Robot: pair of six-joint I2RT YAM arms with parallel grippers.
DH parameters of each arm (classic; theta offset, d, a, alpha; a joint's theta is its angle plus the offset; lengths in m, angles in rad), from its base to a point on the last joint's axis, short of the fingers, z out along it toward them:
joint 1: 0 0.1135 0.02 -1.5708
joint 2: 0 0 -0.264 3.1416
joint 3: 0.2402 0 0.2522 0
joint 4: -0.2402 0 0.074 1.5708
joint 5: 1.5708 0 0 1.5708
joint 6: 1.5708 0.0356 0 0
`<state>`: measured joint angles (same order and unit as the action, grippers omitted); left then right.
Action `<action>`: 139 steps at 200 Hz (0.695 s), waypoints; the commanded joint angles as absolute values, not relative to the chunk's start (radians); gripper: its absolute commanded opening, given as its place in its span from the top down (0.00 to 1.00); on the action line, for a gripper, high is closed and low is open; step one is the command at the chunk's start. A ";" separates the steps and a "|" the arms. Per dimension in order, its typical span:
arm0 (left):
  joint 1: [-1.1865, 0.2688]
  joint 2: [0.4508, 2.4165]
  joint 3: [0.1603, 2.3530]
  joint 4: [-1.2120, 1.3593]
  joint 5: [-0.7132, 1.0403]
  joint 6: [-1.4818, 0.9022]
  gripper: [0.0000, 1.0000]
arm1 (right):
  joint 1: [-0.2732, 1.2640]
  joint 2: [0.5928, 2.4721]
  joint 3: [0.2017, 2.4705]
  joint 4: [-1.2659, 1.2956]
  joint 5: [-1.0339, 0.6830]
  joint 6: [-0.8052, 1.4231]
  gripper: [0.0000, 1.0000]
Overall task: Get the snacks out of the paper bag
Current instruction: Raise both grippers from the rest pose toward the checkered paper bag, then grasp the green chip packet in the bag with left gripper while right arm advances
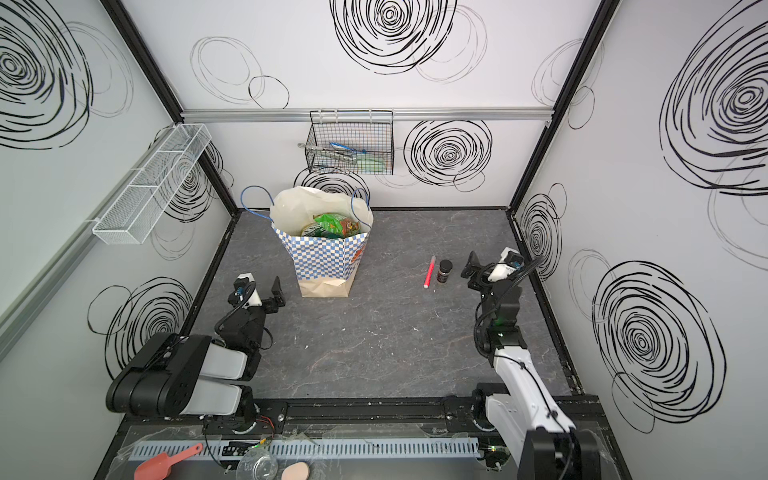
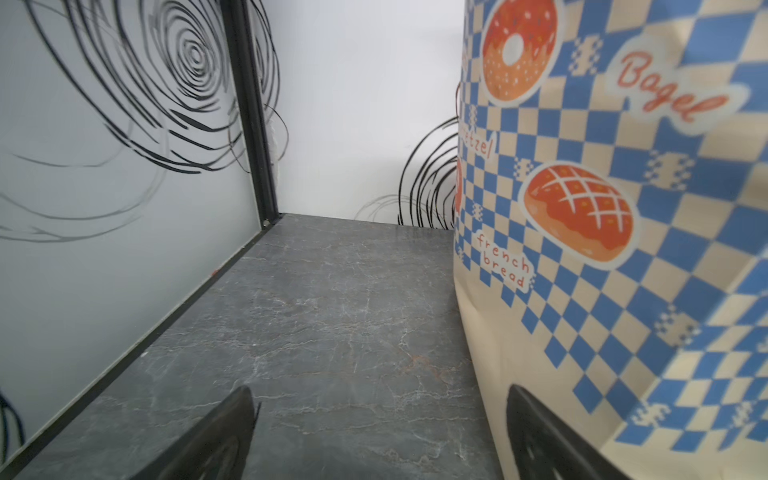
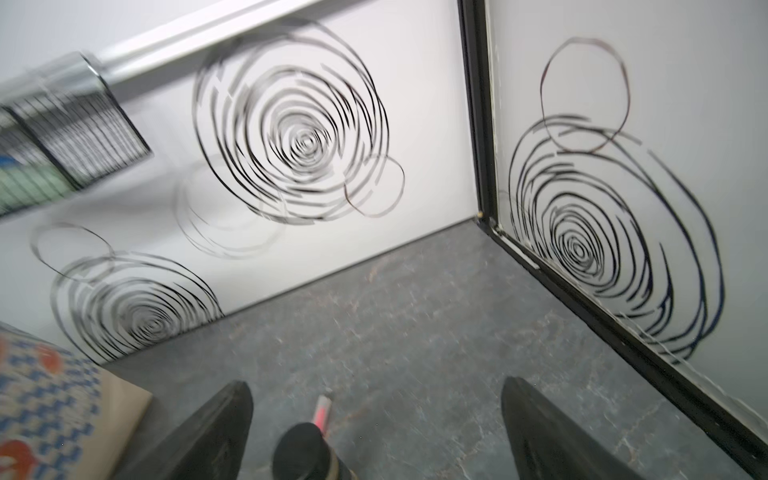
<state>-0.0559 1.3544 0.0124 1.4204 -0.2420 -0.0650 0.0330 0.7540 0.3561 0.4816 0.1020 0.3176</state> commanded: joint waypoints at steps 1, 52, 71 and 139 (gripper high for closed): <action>-0.122 1.165 -0.004 1.460 -0.438 -0.046 0.04 | 0.035 0.571 0.354 0.217 -0.115 0.423 0.03; -0.268 0.500 0.210 0.400 -0.683 -0.592 0.04 | 0.080 0.488 0.564 -0.123 -0.602 0.537 0.03; -0.268 0.396 0.303 0.210 -0.634 -0.790 0.00 | 0.164 0.545 0.654 -0.187 -0.675 0.560 0.03; -0.349 0.995 1.099 -0.188 -0.021 -0.514 0.02 | 0.896 0.797 0.900 -0.295 -0.219 0.436 0.02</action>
